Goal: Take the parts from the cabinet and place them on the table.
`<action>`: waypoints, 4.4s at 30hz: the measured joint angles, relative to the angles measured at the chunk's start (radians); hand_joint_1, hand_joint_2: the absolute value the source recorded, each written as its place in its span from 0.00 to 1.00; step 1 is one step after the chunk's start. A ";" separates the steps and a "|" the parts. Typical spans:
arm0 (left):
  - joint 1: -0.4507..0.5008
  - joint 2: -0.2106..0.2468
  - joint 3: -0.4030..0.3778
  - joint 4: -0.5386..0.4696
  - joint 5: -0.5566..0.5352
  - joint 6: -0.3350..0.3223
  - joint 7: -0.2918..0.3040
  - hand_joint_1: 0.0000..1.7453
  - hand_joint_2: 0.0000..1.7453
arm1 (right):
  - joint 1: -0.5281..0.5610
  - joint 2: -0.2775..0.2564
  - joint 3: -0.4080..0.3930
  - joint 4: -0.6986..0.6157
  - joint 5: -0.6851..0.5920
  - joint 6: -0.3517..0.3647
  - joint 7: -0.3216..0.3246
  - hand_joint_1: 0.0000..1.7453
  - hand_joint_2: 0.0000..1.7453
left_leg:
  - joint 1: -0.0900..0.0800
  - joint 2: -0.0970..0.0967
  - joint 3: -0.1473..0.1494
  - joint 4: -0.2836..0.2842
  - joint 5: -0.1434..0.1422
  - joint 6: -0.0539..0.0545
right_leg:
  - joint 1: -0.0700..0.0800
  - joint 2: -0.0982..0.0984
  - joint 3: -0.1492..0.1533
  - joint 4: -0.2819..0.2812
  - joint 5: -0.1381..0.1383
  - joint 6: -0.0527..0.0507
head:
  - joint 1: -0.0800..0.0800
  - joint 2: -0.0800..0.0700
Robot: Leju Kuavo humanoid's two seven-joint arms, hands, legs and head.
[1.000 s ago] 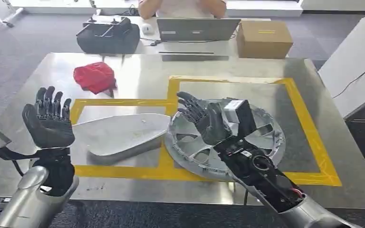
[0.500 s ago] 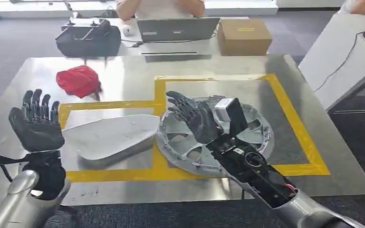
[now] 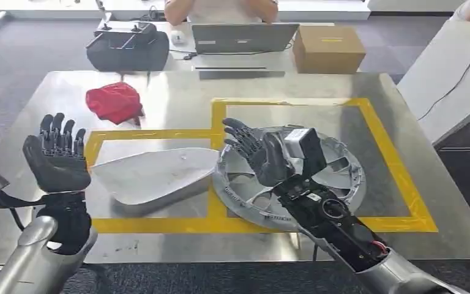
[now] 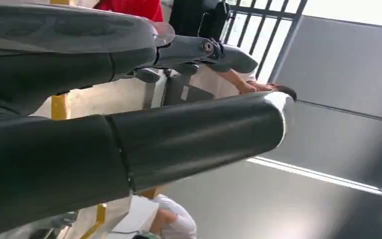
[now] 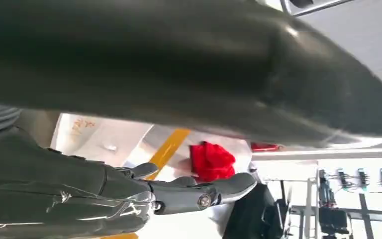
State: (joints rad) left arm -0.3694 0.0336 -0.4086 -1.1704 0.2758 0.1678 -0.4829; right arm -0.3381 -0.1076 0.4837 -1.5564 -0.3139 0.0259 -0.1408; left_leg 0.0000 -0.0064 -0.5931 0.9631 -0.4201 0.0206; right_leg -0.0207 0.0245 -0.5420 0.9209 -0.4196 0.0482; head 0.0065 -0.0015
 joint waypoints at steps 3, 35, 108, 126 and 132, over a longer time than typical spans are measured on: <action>0.000 -0.002 0.000 -0.006 0.000 0.000 0.001 0.00 0.00 | 0.000 0.000 -0.001 -0.005 0.002 -0.003 0.003 0.00 0.00 | 0.015 0.013 0.034 -0.047 0.018 0.012 | 0.004 -0.013 -0.013 0.037 -0.035 0.005 | 0.006 0.000; 0.003 -0.006 0.000 -0.025 0.003 0.011 0.014 0.00 0.00 | 0.016 -0.002 -0.005 -0.012 0.016 -0.008 0.014 0.00 0.00 | 0.005 0.020 0.041 -0.018 -0.010 0.014 | 0.008 -0.016 -0.135 0.204 -0.074 -0.003 | -0.019 0.000; 0.002 0.003 0.000 -0.024 0.010 0.010 0.003 0.00 0.00 | -0.010 -0.002 -0.003 0.000 0.018 0.006 0.003 0.00 0.00 | 0.009 0.008 -0.029 -0.011 0.065 -0.031 | 0.027 -0.027 0.071 0.011 -0.055 -0.050 | 0.035 0.000; -0.007 0.011 0.000 -0.024 0.015 0.008 0.002 0.00 0.00 | -0.017 0.000 -0.002 0.008 0.018 0.008 0.001 0.00 0.00 | 0.020 0.007 0.036 0.001 -0.023 0.001 | 0.010 -0.030 -0.110 0.137 -0.051 -0.010 | 0.000 0.000; -0.004 0.011 0.000 -0.024 0.018 0.007 0.002 0.00 0.00 | -0.011 0.000 -0.001 0.008 0.018 0.006 0.001 0.00 0.00 | 0.011 0.006 -0.008 0.003 0.015 0.003 | 0.011 -0.029 -0.069 0.255 -0.086 -0.013 | 0.023 0.000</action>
State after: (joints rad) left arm -0.3734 0.0446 -0.4086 -1.1940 0.2937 0.1747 -0.4807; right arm -0.3492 -0.1076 0.4826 -1.5484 -0.2956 0.0320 -0.1396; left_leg 0.0113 -0.0003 -0.6012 0.9662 -0.4056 0.0235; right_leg -0.0096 -0.0045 -0.6115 1.1755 -0.5060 0.0356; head 0.0290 -0.0015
